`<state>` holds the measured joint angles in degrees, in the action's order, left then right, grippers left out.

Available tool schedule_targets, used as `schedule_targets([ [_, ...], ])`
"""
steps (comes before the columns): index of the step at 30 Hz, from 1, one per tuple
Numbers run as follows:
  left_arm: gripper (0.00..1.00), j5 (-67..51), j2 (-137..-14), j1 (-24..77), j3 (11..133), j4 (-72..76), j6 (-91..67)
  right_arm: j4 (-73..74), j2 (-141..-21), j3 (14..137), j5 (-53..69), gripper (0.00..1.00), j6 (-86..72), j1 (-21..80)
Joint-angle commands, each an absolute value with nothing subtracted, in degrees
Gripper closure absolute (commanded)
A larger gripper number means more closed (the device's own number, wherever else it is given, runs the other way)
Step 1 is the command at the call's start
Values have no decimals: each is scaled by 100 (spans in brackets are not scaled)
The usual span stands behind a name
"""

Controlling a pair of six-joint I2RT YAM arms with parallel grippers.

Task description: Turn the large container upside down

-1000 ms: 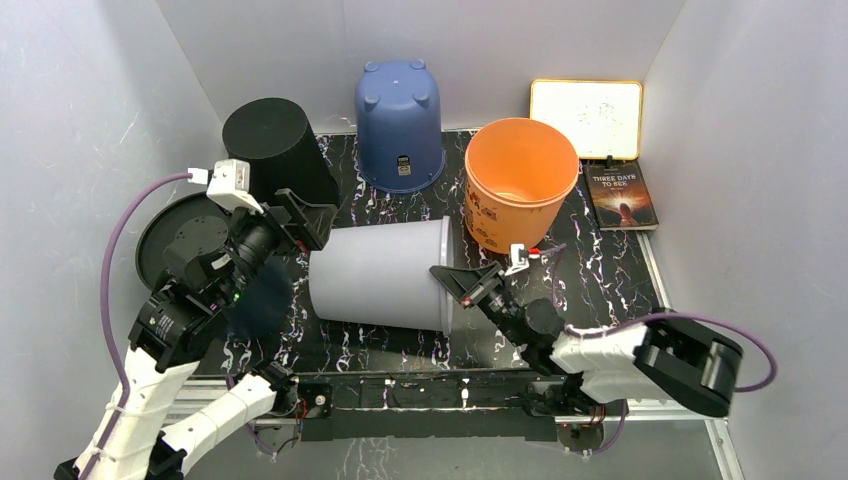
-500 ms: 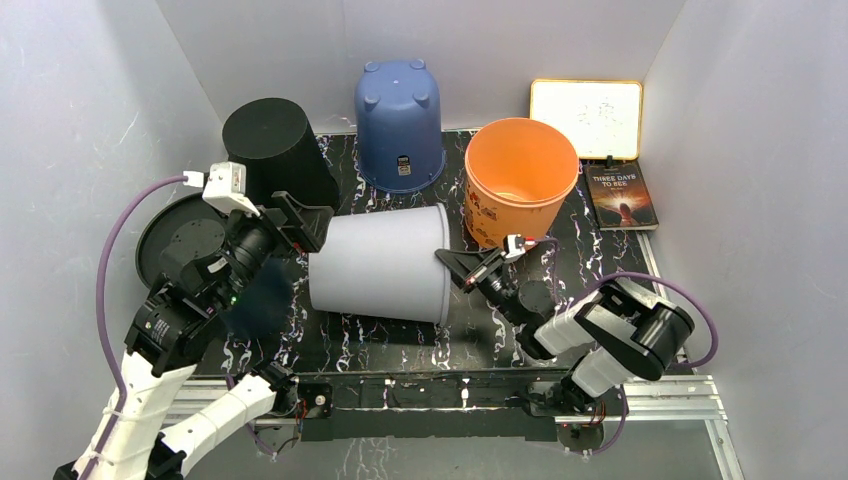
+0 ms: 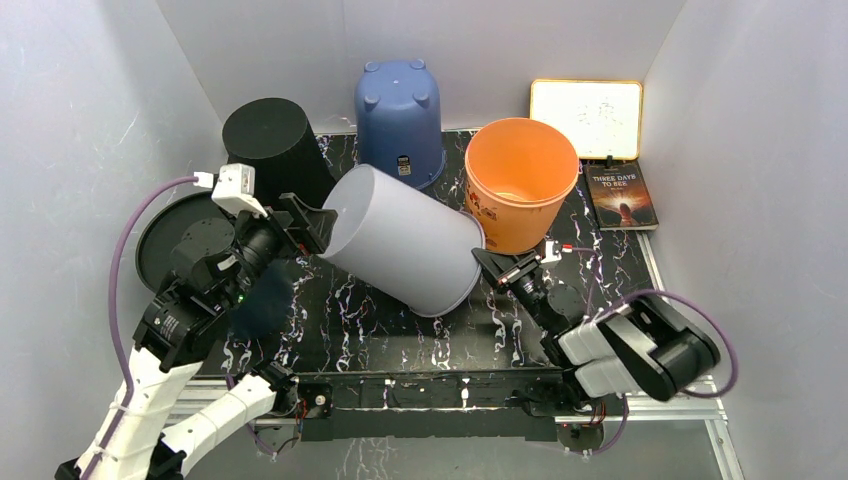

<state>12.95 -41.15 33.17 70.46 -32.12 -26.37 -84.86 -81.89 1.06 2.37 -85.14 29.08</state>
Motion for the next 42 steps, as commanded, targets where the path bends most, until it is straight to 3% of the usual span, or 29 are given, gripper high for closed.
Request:
schedule_targets([
  [1, 1, 1335, -4058, 3301, 6968, -3095, -2605, -6952, -7310, -1066, 637, 100, -7330, 2909],
  [6, 2, 1310, -4034, 3298, 6847, -3010, -2657, -3971, -5591, -450, 224, 100, -6439, 2909],
  [10, 2, 1241, -4025, 3298, 6739, -2928, -2712, -2455, -4873, -250, -487, 100, -6237, 2909],
  [14, 2, 1210, -4008, 3297, 6682, -2888, -2750, -2415, -5127, -398, -424, 99, -6373, 2909],
  [17, 2, 1193, -4008, 3296, 6688, -2904, -2767, -2616, -5705, -425, -341, 88, -6499, 2909],
  [20, 2, 1208, -3995, 3299, 6727, -2955, -2769, -2716, -6208, -304, -328, 85, -6513, 2909],
  [42, 2, 1367, -3783, 3300, 6465, -2986, -2767, -2021, -7178, 892, -834, 79, -5778, 3130],
])
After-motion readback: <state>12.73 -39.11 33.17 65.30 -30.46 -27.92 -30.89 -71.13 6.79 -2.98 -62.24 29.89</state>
